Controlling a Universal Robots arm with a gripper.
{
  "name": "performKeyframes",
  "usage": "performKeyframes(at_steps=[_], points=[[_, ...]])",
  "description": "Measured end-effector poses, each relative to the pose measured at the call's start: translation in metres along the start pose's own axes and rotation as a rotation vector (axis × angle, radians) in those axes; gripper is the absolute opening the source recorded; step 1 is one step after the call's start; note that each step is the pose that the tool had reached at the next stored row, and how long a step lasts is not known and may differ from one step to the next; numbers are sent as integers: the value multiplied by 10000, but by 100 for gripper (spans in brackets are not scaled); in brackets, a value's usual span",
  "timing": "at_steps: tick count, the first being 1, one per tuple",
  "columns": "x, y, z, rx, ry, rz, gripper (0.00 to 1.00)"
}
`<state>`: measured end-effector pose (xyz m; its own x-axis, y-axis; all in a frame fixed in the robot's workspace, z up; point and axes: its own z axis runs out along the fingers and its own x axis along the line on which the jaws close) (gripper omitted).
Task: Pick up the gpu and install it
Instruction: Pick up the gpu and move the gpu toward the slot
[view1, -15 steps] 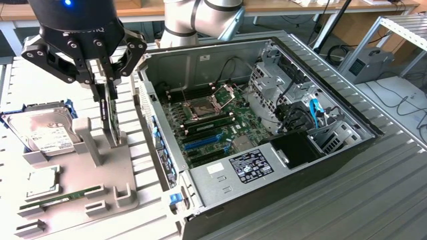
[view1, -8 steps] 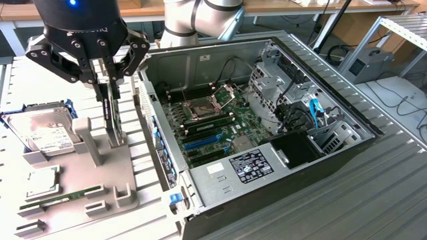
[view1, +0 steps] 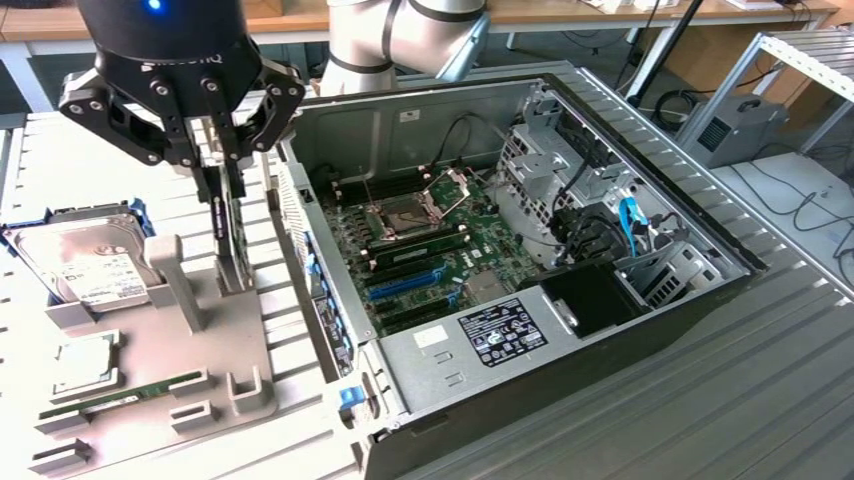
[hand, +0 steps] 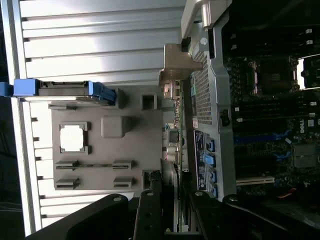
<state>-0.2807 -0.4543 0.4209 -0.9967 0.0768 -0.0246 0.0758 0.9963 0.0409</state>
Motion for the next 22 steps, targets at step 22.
performKeyframes(at_steps=[22], points=[[-108,8,3,52,-4,-1,26]])
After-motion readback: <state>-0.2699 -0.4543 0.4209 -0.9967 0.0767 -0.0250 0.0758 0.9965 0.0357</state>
